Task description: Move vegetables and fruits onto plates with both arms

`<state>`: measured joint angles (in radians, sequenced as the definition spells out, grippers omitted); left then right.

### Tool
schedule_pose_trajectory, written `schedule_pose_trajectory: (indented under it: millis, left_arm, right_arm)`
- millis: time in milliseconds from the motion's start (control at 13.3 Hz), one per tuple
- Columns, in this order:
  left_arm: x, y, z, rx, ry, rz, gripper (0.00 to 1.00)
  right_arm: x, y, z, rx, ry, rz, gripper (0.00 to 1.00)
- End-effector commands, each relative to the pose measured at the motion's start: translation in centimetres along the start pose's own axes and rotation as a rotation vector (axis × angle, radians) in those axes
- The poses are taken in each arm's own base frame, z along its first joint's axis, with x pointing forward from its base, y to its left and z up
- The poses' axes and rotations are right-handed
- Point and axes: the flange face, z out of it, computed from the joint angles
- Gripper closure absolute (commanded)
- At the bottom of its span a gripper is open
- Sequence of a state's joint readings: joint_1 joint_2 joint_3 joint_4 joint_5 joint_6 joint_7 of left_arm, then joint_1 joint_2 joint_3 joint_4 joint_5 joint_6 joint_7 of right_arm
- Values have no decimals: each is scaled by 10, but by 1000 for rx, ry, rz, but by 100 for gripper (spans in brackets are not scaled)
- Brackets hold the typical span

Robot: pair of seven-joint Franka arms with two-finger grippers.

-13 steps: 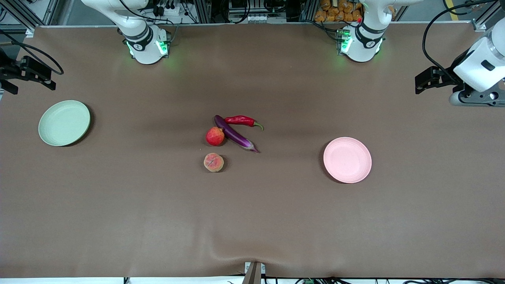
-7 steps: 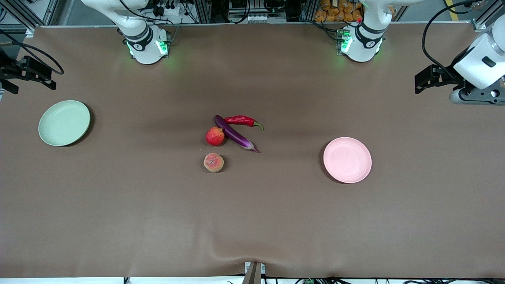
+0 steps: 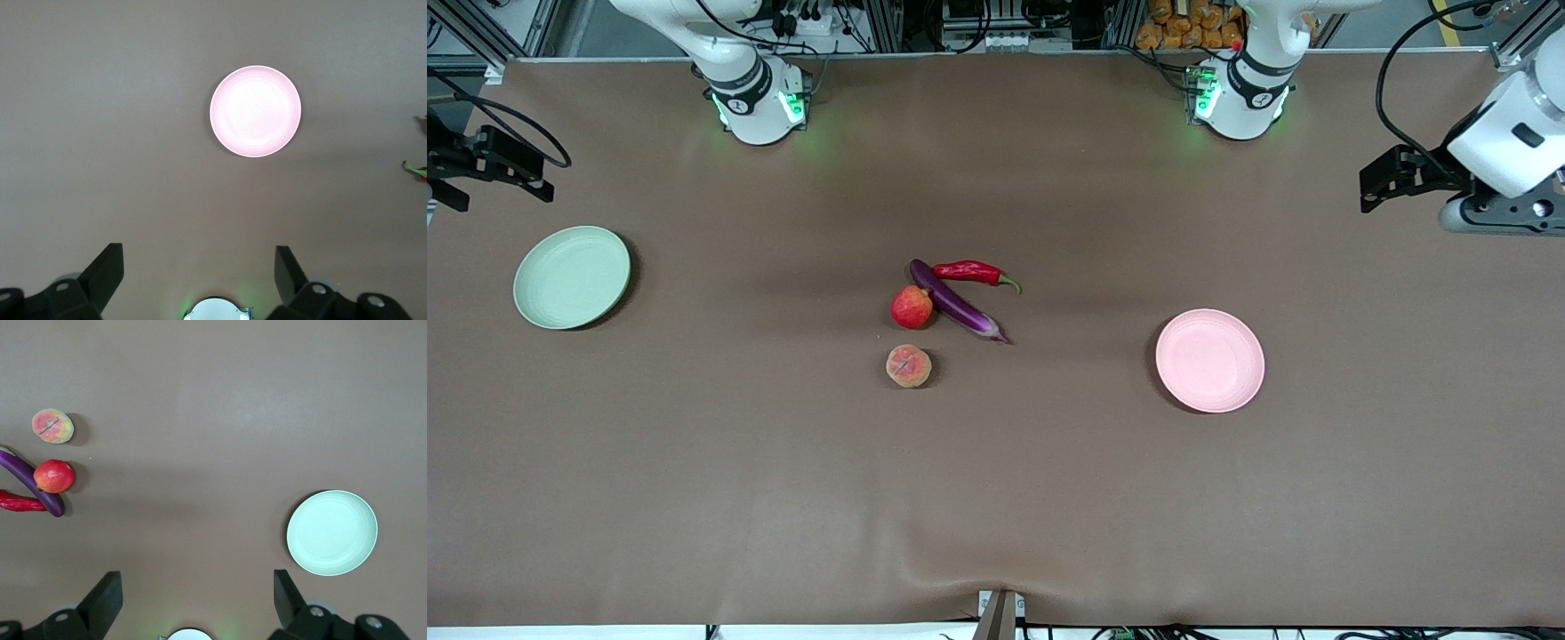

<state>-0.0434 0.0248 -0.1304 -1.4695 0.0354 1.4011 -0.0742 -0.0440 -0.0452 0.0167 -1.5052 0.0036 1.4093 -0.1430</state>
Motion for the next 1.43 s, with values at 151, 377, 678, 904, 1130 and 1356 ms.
schedule_pose_trajectory:
  millis: [151, 377, 678, 904, 1130, 1356]
  left_arm:
    - [20, 109, 42, 10, -54, -12, 0]
    - [31, 225, 106, 11, -74, -143, 0]
    - [-2, 335, 141, -8, -76, -280, 0]
    - [-3, 397, 194, -62, -72, -407, 0]
    - [-12, 458, 292, -37, -95, -569, 0]
    - [1, 477, 337, -104, -56, -747, 0]
  right_arm:
    - [-1, 8, -1, 14, -9, 6, 0]
    - [-1, 7, -1, 14, -9, 5, 0]
    - [-1, 7, -2, 13, -7, 3, 0]
    - [0, 6, -1, 15, -8, 3, 0]
    - [-1, 7, -2, 15, -7, 4, 0]
    - [0, 8, -1, 15, -8, 6, 0]
